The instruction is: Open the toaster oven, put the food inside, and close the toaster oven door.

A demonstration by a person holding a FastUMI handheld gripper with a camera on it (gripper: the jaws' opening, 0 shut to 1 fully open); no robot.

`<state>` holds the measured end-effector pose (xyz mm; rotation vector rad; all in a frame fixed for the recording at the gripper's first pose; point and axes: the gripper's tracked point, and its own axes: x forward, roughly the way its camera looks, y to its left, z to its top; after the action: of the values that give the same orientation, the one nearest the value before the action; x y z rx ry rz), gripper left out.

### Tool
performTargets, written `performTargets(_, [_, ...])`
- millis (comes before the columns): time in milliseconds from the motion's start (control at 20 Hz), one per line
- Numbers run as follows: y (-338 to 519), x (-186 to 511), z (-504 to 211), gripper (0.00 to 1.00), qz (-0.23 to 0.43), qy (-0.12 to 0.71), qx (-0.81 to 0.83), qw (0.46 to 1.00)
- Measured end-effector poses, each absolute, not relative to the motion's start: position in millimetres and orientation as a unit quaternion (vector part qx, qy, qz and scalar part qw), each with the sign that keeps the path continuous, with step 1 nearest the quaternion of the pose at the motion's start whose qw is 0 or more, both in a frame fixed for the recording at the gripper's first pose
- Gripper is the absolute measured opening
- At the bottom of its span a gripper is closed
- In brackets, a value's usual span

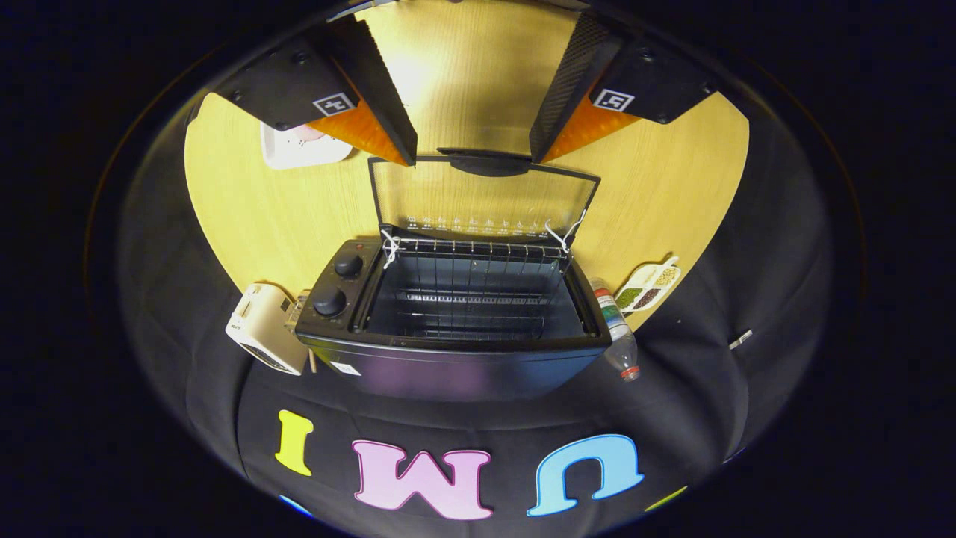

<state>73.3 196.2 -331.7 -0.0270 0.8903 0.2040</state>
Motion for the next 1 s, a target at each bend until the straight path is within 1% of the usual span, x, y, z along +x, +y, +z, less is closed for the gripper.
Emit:
performTargets(200, [133.4, 78.6, -316.5, 0.99, 0.109, 0.425, 0.005, 0.899])
performTargets(400, [38.3, 78.1, -319.0, 0.99, 0.1, 0.433, -0.029, 0.896])
performTargets(550, [-16.9, 66.0, -342.0, 0.98, 0.081, 0.47, -0.035, 0.878])
performTargets(700, [-50.5, 60.0, -374.0, 0.98, 0.059, 0.513, -0.019, 0.856])
performTargets(850, [-70.3, 60.6, -403.8, 0.89, 0.043, 0.547, 0.003, 0.836])
performTargets(900, [-75.2, 62.8, -412.5, 0.79, 0.038, 0.555, 0.005, 0.831])
performTargets(1000, [-86.4, 65.2, -431.4, 0.77, 0.031, 0.573, 0.002, 0.819])
